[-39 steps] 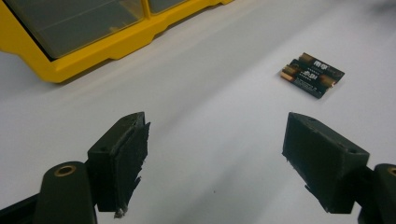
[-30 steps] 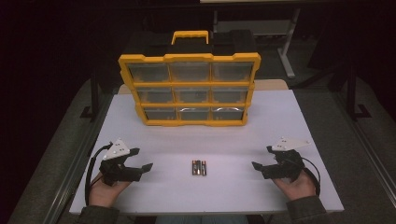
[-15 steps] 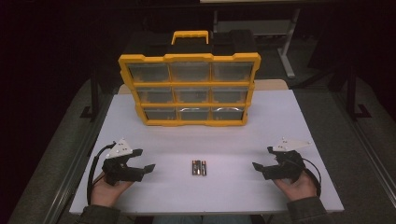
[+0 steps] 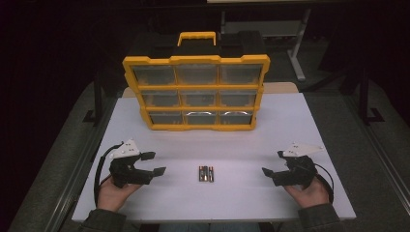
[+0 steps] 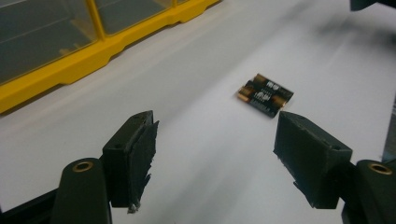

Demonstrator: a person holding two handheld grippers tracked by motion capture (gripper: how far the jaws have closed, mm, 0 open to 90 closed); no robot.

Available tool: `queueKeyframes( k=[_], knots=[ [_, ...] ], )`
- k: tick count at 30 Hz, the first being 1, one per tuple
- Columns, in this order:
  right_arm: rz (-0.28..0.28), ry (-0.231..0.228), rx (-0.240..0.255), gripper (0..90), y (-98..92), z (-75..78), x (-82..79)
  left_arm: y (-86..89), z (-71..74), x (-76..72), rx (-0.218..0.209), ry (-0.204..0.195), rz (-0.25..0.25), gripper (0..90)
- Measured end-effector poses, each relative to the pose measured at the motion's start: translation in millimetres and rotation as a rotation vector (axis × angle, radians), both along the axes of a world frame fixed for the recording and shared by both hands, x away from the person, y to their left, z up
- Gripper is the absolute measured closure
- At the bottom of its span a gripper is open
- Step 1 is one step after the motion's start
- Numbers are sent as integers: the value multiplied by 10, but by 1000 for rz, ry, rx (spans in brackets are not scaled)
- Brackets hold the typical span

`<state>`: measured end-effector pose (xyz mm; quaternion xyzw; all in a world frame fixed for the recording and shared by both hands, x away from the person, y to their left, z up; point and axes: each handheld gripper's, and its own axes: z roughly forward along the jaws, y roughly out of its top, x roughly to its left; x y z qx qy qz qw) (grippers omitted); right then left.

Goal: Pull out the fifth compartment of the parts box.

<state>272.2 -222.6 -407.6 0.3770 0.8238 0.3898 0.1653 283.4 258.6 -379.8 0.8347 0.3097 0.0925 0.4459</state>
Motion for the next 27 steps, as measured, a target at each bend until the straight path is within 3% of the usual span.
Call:
queueKeyframes(
  k=[2,5,8,11,19,25,27],
  knots=[
    [0,5,0,170,6,-2,-1,-5,5,22,-4,7,-9,288],
    [7,-4,-9,170,7,7,-9,-25,19,142,-68,55,-28,288],
    [7,-4,-3,169,7,13,-9,-14,40,225,-94,83,-35,287],
    [15,4,-10,168,17,-6,0,-33,98,375,-174,131,-39,307],
    [24,5,-20,163,39,6,3,-152,208,630,-266,153,-30,298],
    [28,5,-29,165,41,6,-1,-273,247,817,-362,182,16,326],
    [26,8,-22,165,37,5,7,-316,261,871,-370,180,24,337]
  ],
)
